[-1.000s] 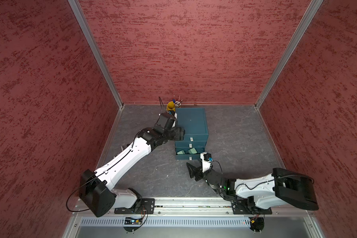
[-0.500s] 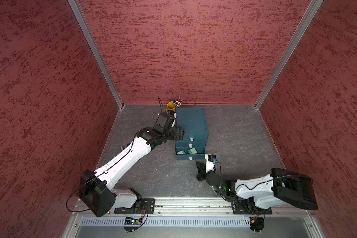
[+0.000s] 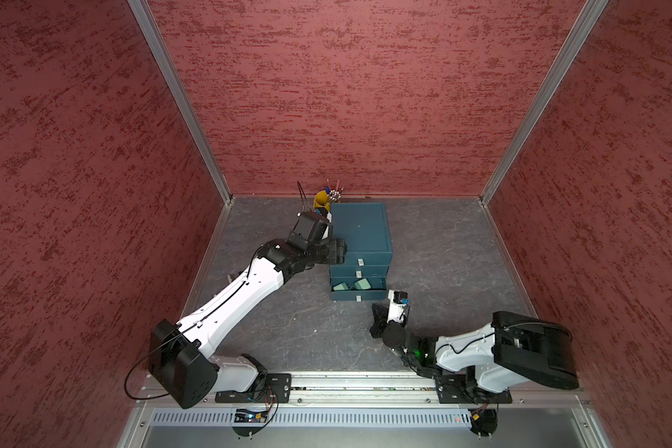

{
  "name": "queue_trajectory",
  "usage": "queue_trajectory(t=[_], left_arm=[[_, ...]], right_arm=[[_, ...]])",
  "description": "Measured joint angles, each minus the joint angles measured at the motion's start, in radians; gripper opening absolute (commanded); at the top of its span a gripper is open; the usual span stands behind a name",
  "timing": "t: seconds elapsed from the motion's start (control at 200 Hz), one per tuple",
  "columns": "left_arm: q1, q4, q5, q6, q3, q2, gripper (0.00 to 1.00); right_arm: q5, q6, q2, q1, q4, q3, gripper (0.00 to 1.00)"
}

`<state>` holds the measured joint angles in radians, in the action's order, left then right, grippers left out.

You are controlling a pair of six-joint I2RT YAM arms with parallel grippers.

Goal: Place the plugs into the drawer by color
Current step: Close the drawer in the storage box.

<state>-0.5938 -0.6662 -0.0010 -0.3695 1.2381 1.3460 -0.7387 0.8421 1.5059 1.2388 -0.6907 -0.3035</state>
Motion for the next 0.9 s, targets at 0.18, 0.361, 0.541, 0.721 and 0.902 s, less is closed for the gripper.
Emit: queue_trajectory(t=[0.18, 0.361, 0.541, 0.721, 0.902], left_arm=[[0.0, -0.001, 0.0, 0.0, 0.0, 0.0, 0.8], [0.0, -0.002, 0.0, 0.0, 0.0, 0.0, 0.79], [0.0, -0.003, 0.0, 0.0, 0.0, 0.0, 0.79], [0.0, -0.004, 0.0, 0.0, 0.0, -0.001, 0.79], [0.0, -0.016, 0.001, 0.0, 0.0, -0.01, 0.78]], right_arm=[[0.008, -0.009, 0.072, -0.032, -0.007, -0.048, 0.25], [0.013, -0.076, 0.153, -0.074, -0.107, -0.061, 0.46], [0.018, -0.217, 0.275, -0.101, -0.24, -0.118, 0.7], [0.021, -0.382, 0.352, -0.117, -0.362, -0.171, 0.77], [0.034, -0.48, 0.356, -0.138, -0.407, -0.213, 0.77]])
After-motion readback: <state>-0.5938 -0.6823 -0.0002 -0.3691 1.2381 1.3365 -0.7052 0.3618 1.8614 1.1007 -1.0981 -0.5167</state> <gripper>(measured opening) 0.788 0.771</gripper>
